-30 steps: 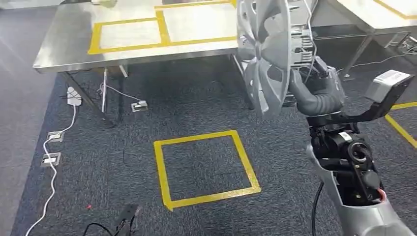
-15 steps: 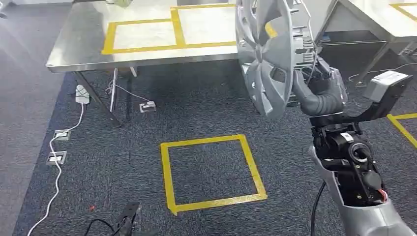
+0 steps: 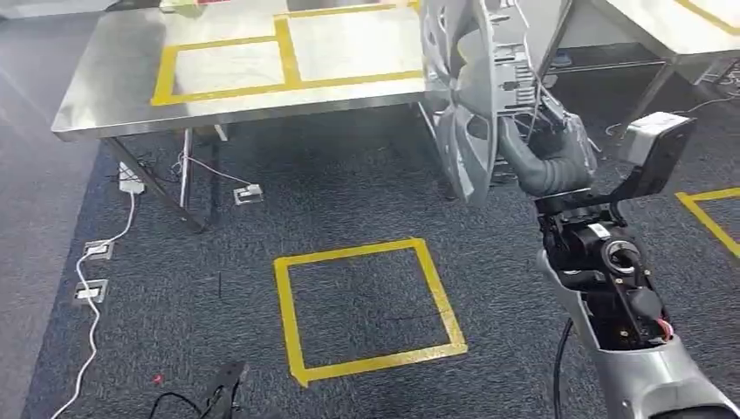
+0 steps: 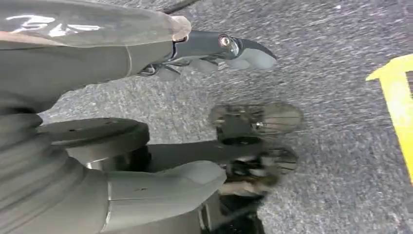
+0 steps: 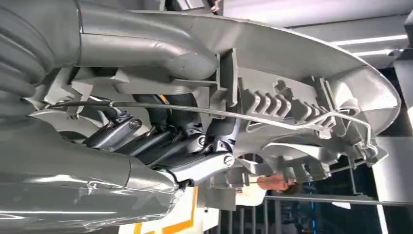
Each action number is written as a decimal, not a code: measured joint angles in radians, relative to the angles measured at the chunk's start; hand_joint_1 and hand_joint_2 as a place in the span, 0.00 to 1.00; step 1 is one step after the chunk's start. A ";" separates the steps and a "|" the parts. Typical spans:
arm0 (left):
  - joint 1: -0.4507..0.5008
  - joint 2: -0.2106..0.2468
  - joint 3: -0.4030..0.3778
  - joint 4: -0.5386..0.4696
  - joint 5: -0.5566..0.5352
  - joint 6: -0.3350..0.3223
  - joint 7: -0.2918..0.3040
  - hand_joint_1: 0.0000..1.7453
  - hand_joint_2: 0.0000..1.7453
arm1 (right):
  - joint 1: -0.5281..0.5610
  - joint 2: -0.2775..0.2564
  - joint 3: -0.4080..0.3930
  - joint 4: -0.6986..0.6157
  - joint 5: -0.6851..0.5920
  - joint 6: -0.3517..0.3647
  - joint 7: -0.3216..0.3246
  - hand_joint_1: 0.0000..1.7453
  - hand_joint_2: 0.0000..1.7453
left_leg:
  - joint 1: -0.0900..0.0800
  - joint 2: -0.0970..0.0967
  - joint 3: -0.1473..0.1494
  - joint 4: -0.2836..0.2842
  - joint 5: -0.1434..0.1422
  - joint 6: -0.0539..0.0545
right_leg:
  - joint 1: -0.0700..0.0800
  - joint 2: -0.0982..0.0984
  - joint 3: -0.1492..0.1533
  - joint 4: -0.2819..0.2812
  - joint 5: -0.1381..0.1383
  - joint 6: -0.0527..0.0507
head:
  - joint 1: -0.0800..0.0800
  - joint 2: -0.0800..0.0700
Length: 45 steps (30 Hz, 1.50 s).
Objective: Take the parts from the cabinet and place them on the table.
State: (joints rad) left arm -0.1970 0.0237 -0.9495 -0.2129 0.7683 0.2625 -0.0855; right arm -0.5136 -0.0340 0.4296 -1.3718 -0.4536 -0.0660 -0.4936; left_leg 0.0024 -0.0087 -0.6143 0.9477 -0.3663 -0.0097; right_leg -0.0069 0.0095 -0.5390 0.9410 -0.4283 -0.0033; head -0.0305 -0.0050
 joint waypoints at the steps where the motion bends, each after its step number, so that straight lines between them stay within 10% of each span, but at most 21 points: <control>1: -0.002 0.001 0.000 0.000 0.000 0.000 0.000 0.00 1.00 | -0.005 0.000 0.002 0.003 0.000 0.001 0.000 1.00 1.00 | -0.004 0.000 0.007 -0.008 -0.005 -0.001 | 0.007 0.003 -0.003 0.004 -0.004 0.006 | -0.001 0.000; 6: -0.001 0.001 0.000 0.000 0.000 0.000 0.000 0.00 1.00 | -0.012 0.000 0.007 0.015 0.000 0.003 0.000 1.00 1.00 | 0.004 -0.002 0.018 -0.017 -0.011 0.016 | 0.003 0.000 -0.012 0.035 -0.037 0.030 | 0.007 0.000; 9: -0.002 0.001 -0.001 0.000 0.001 0.000 0.000 0.00 1.00 | -0.020 0.000 0.013 0.029 0.007 0.003 0.000 1.00 1.00 | 0.004 -0.001 0.023 -0.016 -0.018 0.027 | -0.003 -0.001 -0.137 0.281 -0.141 0.044 | 0.019 0.000; 11: 0.000 0.000 -0.001 0.000 0.003 0.000 0.000 0.00 1.00 | -0.020 0.000 0.018 0.041 0.014 0.003 0.000 1.00 1.00 | 0.006 -0.001 0.029 -0.015 -0.025 0.027 | -0.005 -0.003 -0.184 0.351 -0.141 0.048 | 0.023 0.000; 15: 0.001 -0.002 -0.001 0.000 0.006 0.000 0.000 0.00 1.00 | -0.034 0.000 0.027 0.066 0.024 0.008 0.004 1.00 1.00 | 0.012 -0.009 0.054 -0.003 -0.050 0.010 | -0.015 -0.007 -0.066 0.048 0.046 0.051 | 0.028 0.000; 21: -0.001 0.000 -0.001 0.000 0.010 0.000 0.000 0.00 1.00 | -0.050 0.010 0.048 0.102 0.056 0.008 0.000 1.00 1.00 | 0.009 -0.006 0.046 0.015 -0.067 -0.021 | -0.011 -0.002 -0.042 0.022 0.019 0.011 | 0.024 0.000; 26: 0.002 -0.001 -0.001 0.000 0.010 0.002 -0.001 0.00 1.00 | -0.056 0.015 0.065 0.123 0.059 0.003 -0.005 1.00 1.00 | 0.010 0.000 -0.143 0.355 -0.187 -0.030 | -0.003 -0.003 -0.036 0.022 0.010 -0.006 | 0.000 0.000; 31: 0.000 0.005 -0.001 0.000 0.010 0.002 -0.001 0.00 1.00 | -0.066 0.015 0.069 0.137 0.059 0.003 -0.005 1.00 1.00 | -0.005 -0.001 -0.020 0.019 0.005 0.012 | 0.006 0.001 -0.013 0.022 -0.008 -0.006 | -0.010 0.000; 37: -0.003 0.003 -0.001 0.000 0.010 0.002 0.000 0.00 1.00 | -0.071 0.018 0.075 0.146 0.059 0.003 -0.006 1.00 1.00 | 0.001 0.001 0.008 -0.015 -0.003 0.020 | 0.009 -0.001 -0.016 0.044 -0.037 0.025 | -0.001 0.000; 41: -0.002 -0.001 -0.001 0.000 0.010 0.002 0.000 0.00 1.00 | -0.078 0.018 0.082 0.159 0.059 0.003 -0.009 1.00 1.00 | 0.003 0.002 0.017 -0.014 -0.013 0.030 | -0.001 -0.002 -0.165 0.341 -0.160 0.041 | 0.013 0.000; 43: 0.002 -0.003 -0.001 0.000 0.010 0.002 0.000 0.00 1.00 | -0.078 0.018 0.086 0.166 0.055 0.002 -0.010 1.00 1.00 | 0.006 0.000 0.024 -0.011 -0.020 0.027 | -0.007 -0.003 -0.167 0.315 -0.114 0.045 | 0.018 0.000; 45: 0.005 -0.004 -0.001 0.000 0.010 0.002 0.000 0.00 1.00 | -0.079 0.018 0.087 0.167 0.052 0.001 -0.011 1.00 1.00 | 0.011 -0.004 0.034 -0.002 -0.032 0.018 | -0.013 -0.006 -0.088 0.134 -0.006 0.049 | 0.020 0.000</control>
State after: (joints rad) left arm -0.1921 0.0198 -0.9506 -0.2129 0.7786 0.2644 -0.0855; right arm -0.5924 -0.0160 0.5169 -1.2047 -0.4013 -0.0652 -0.5043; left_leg 0.0139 -0.0127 -0.5803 0.9453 -0.3981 0.0087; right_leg -0.0198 0.0040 -0.6267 1.0754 -0.4341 0.0460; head -0.0107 -0.0050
